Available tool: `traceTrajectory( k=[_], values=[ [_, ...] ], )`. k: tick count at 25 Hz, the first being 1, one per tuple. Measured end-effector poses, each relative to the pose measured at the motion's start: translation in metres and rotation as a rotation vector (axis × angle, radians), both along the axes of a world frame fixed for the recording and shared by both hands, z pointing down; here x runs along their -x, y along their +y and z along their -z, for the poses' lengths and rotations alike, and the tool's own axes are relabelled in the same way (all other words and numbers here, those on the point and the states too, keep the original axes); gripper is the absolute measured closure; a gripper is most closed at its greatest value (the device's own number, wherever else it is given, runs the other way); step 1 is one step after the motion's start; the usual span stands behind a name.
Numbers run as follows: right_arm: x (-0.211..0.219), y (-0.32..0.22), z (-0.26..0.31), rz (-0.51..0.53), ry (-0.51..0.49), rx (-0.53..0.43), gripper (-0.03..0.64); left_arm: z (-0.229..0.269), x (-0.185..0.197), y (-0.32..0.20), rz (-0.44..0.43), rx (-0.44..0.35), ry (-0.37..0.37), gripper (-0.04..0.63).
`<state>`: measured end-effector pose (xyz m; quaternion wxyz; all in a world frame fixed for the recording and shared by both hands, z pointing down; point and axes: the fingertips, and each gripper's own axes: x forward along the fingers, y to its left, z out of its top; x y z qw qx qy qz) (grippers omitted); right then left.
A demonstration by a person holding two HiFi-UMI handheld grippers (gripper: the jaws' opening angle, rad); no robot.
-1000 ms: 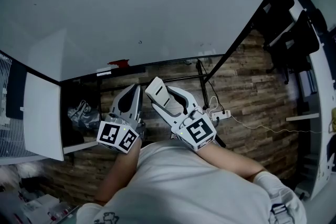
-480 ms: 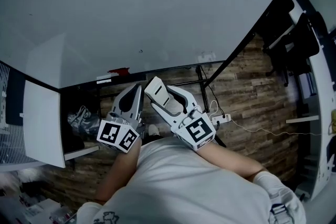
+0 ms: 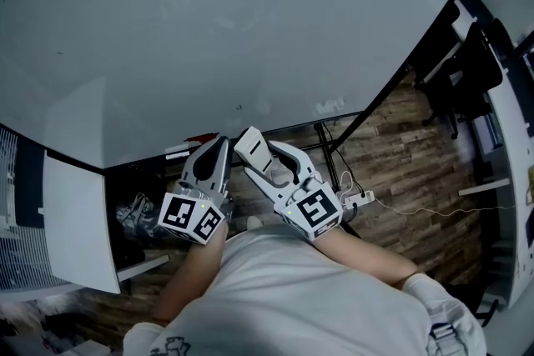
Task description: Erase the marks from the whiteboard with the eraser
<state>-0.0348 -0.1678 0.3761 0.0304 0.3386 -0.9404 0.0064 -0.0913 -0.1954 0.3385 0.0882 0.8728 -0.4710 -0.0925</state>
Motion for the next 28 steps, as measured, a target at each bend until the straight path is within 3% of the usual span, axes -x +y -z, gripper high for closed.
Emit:
traceTrajectory(
  k=[13,28],
  values=[
    [0.054,-0.007,0.0,-0.034,-0.006,-0.019,0.367,-0.006,0.045,-0.008,-0.062,0.004,-0.001,0.589],
    [0.069,-0.04,-0.004,-0.006,0.022,-0.019,0.367,-0.018,0.062,-0.028,-0.033,0.034,0.025,0.589]
  ],
)
